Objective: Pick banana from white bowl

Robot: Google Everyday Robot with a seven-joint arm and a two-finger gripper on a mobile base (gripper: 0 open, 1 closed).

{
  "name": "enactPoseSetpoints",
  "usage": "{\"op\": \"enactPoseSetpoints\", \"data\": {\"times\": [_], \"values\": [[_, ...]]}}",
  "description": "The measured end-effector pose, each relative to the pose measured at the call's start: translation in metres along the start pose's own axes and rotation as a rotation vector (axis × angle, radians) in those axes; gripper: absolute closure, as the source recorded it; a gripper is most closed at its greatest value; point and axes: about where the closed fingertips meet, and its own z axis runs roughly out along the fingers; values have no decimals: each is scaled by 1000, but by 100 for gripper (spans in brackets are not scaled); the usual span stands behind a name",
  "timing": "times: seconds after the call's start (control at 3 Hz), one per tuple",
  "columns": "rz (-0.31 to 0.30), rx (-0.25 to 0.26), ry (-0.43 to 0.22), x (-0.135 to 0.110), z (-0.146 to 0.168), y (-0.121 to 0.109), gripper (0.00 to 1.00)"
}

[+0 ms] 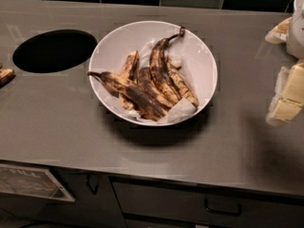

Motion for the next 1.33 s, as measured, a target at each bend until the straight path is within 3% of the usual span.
{"op": "enactPoseSetpoints", "data": {"times": [0.33,0.67,1.33], "values": [[0,0,0,0,0,0,0],[-21,-7,-19,-16,-2,-1,0],[-117,-85,-109,-84,10,18,0]]}}
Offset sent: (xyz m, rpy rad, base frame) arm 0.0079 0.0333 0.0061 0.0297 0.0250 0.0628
